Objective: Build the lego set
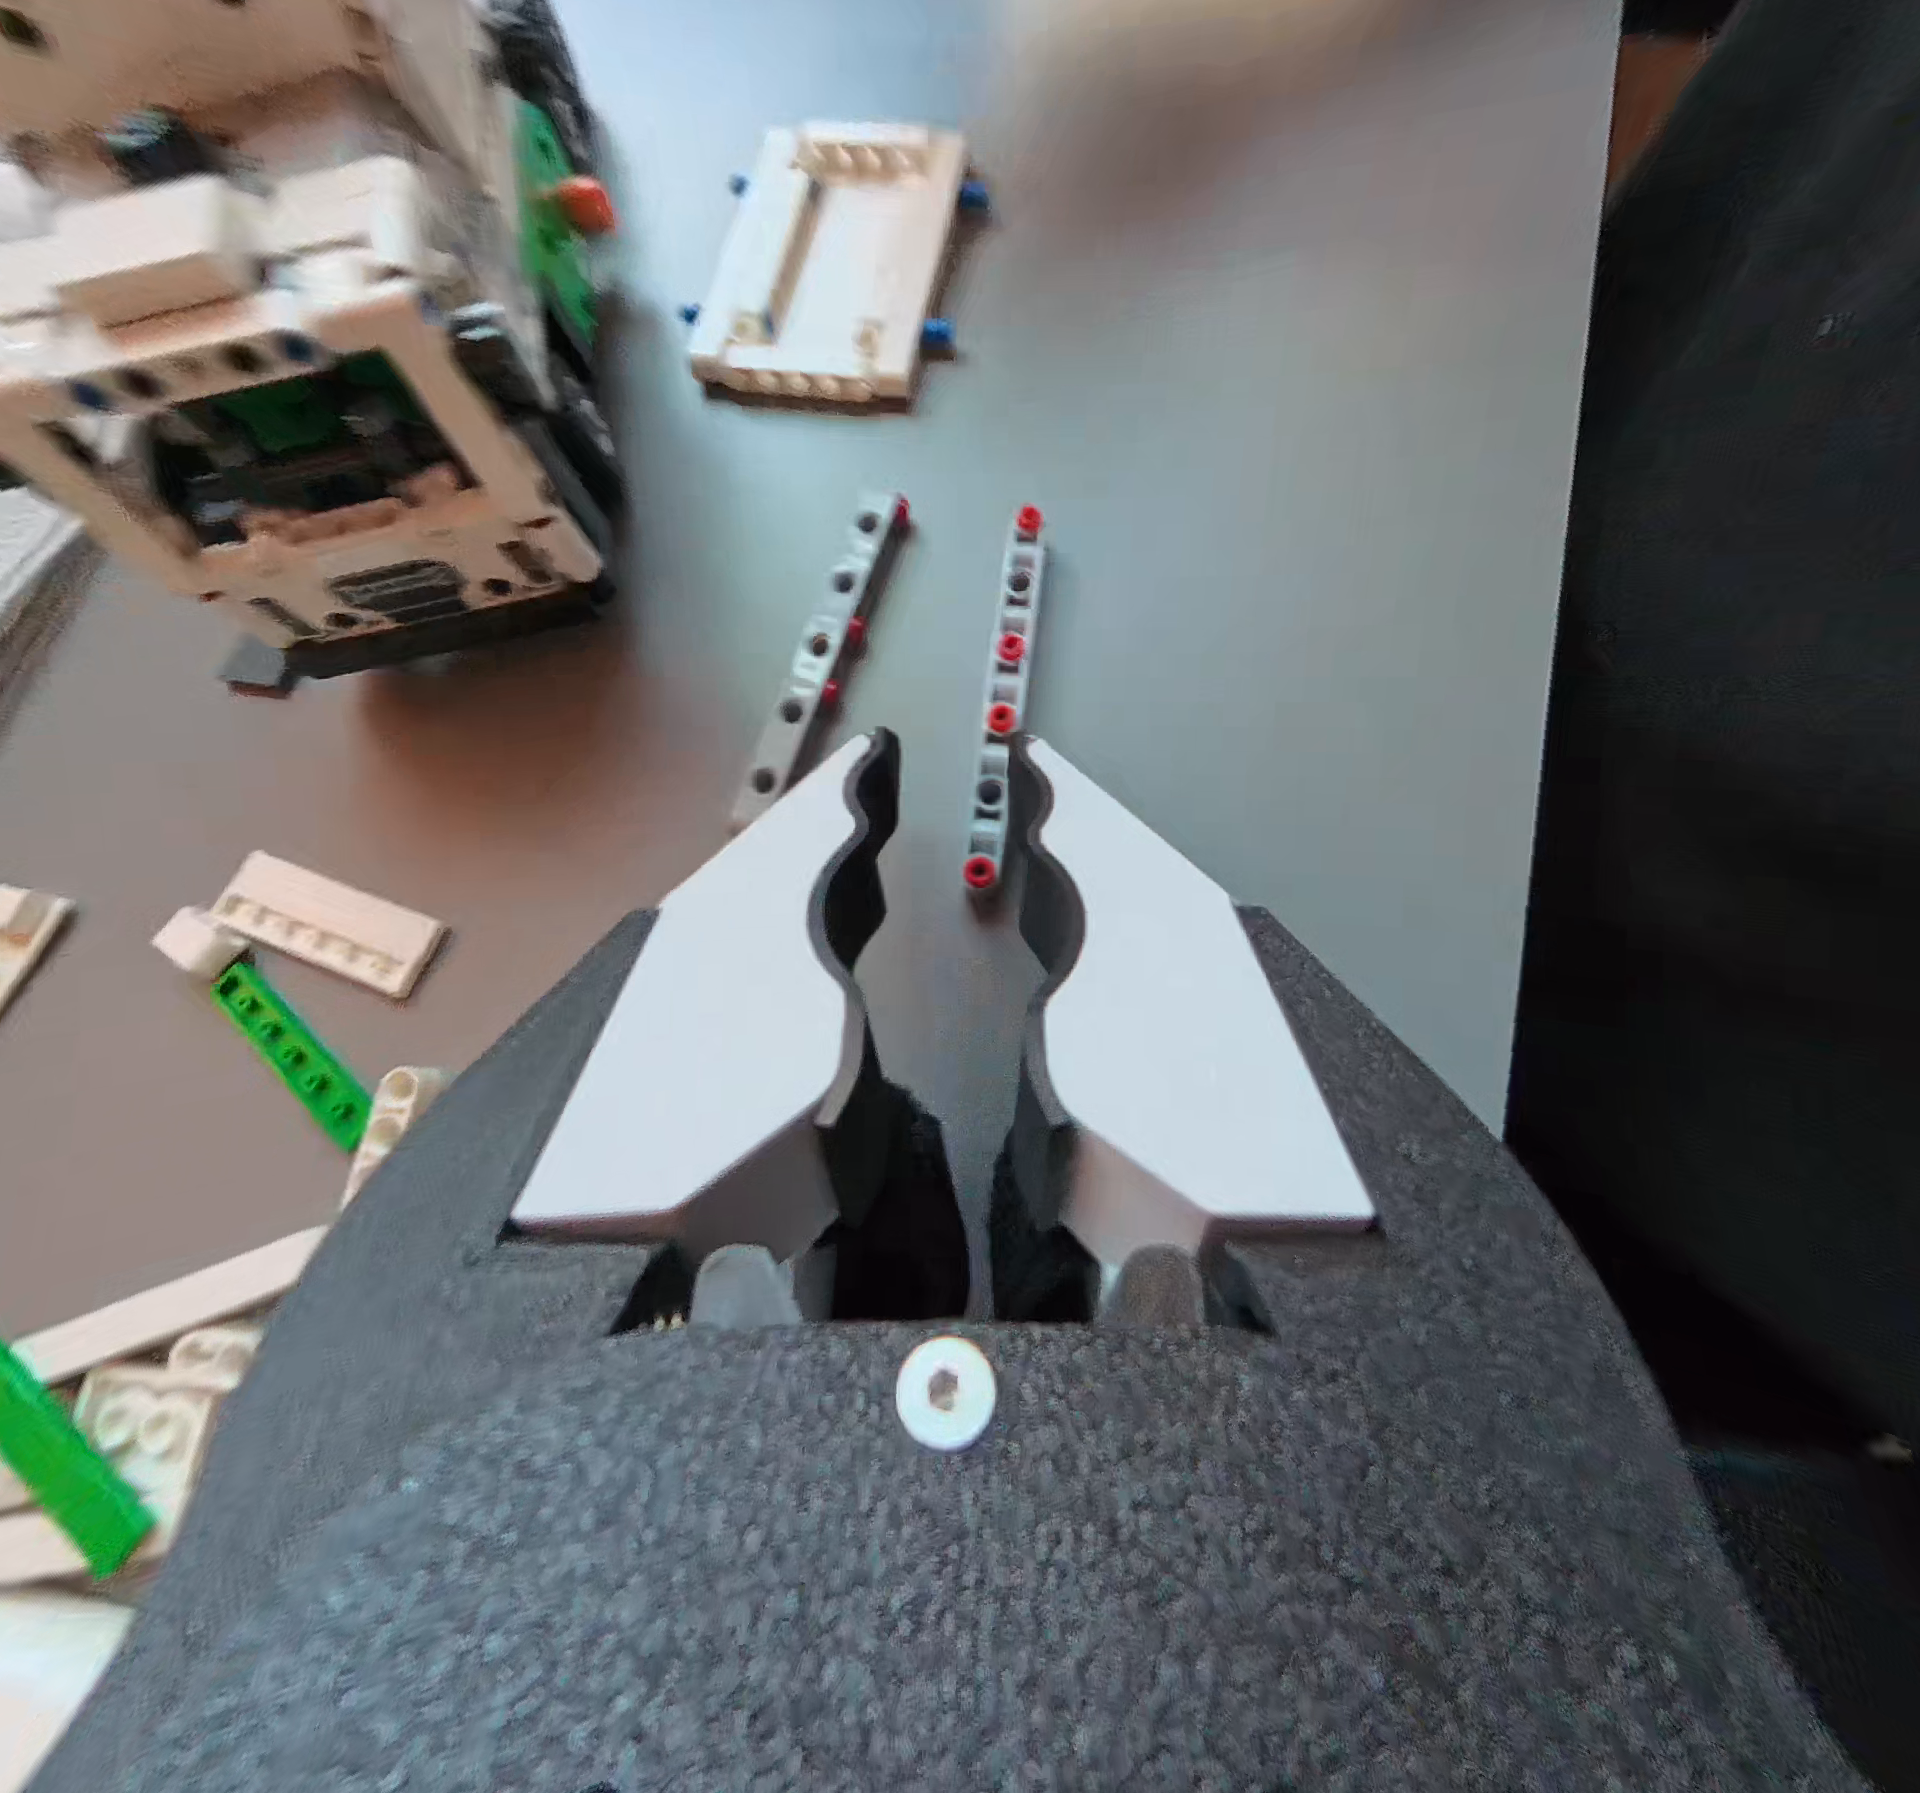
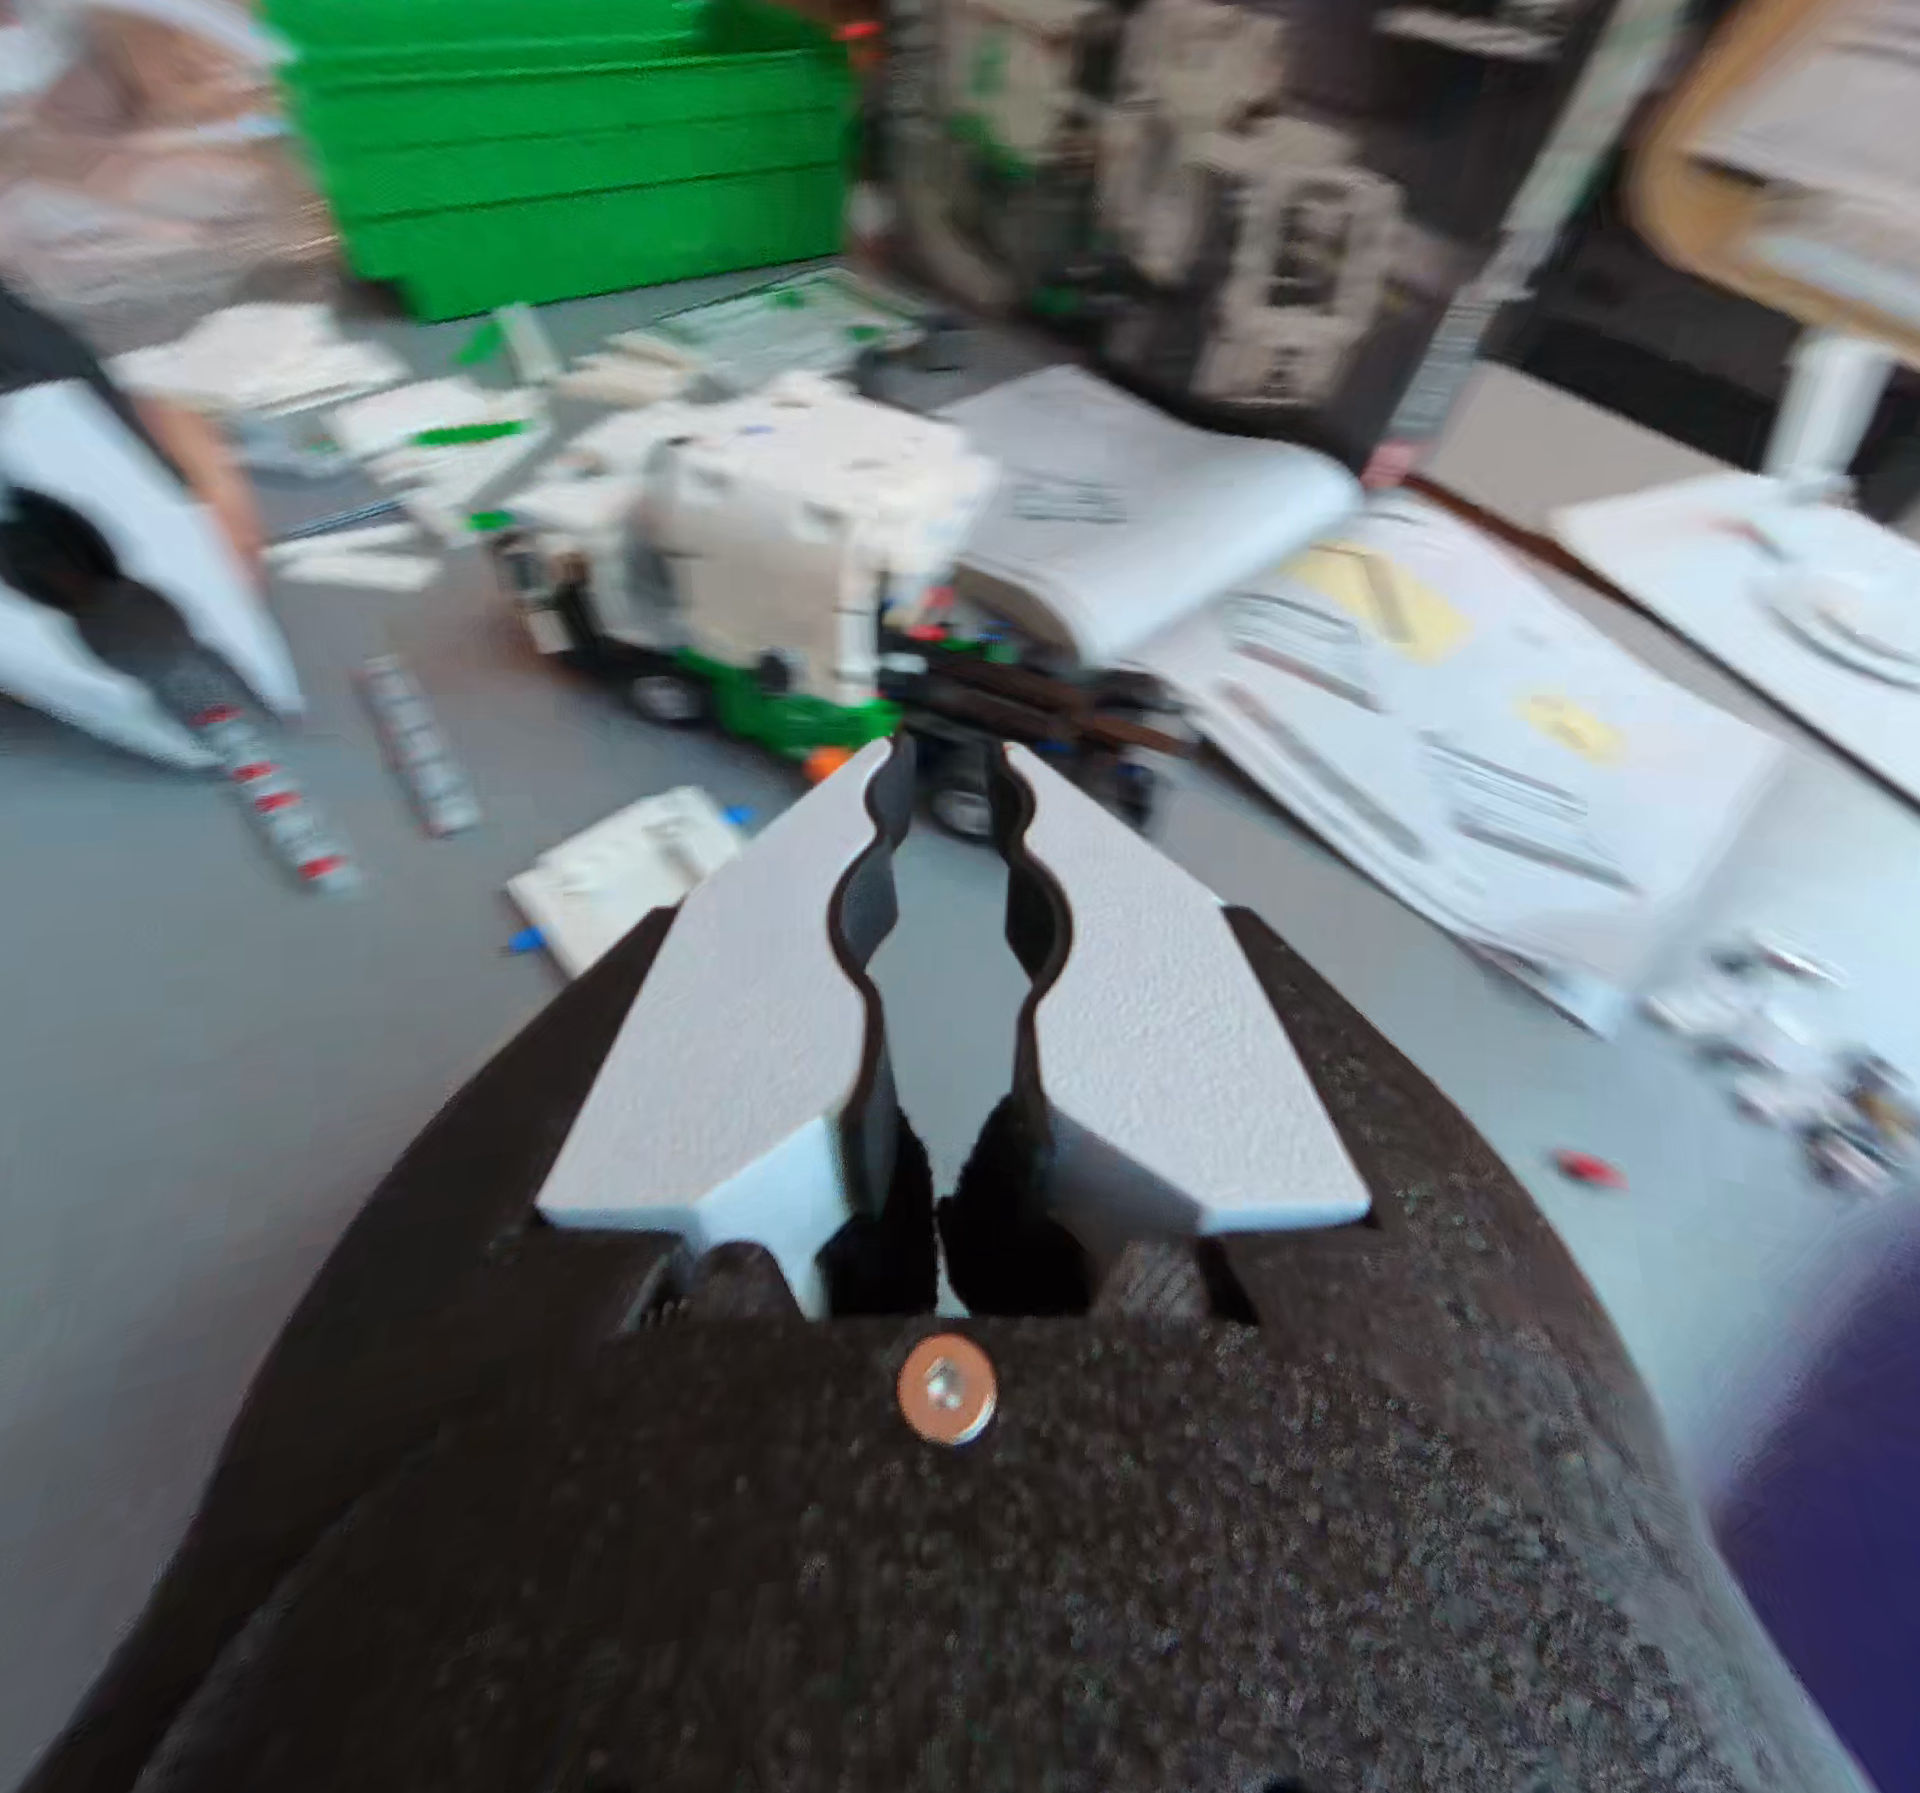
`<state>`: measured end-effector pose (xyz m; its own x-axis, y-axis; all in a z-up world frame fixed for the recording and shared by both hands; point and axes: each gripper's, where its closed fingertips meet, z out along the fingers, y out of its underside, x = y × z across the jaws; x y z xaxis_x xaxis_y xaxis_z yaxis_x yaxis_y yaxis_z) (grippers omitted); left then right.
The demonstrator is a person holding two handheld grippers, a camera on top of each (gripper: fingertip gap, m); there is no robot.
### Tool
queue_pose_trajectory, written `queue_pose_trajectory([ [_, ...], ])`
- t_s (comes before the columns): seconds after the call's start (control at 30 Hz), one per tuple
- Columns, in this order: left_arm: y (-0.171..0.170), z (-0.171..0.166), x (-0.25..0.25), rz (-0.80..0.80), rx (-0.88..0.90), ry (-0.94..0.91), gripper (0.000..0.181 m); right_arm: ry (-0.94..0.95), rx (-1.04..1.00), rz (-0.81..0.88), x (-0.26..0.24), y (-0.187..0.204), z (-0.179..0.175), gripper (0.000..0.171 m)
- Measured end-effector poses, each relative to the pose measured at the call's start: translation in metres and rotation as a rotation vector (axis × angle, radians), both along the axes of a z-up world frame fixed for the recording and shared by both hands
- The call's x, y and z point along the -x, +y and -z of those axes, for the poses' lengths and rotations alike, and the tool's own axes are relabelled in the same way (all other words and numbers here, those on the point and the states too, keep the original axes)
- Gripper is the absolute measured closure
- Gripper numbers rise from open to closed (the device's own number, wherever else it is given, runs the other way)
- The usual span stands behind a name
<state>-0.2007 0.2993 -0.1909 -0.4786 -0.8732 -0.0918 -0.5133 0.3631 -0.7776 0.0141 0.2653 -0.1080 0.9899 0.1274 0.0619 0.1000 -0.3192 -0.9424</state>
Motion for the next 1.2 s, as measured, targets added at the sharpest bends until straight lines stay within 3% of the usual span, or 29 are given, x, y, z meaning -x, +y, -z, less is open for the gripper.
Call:
queue_pose_trajectory([
  [0.03, 0.006, -0.008, -0.003, -0.044, 0.043, -0.035, 0.156, 0.018, -0.025, 0.1, -0.028, -0.008, -0.003, 0.158],
  [0.17, 0.039, -0.045, -0.017, -0.291, 0.199, -0.227, 0.147, 0.088, -0.06, 0.331, -0.098, -0.032, -0.002, 0.156],
  [0.27, 0.058, -0.077, -0.021, -0.45, 0.296, -0.438, 0.148, 0.131, -0.081, 0.389, -0.114, -0.036, 0.003, 0.157],
  [0.43, 0.085, -0.088, -0.012, -0.663, 0.215, -0.569, 0.16, 0.004, -0.056, 0.406, -0.115, -0.035, 0.002, 0.16],
  [0.67, 0.096, -0.071, -0.02, -0.696, 0.341, -0.435, 0.156, 0.051, -0.002, 0.396, -0.113, -0.036, 0.015, 0.163],
  [1.2, 0.095, -0.063, -0.024, -0.702, 0.304, -0.385, 0.159, 0.02, 0.036, 0.368, -0.102, -0.034, 0.023, 0.166],
])
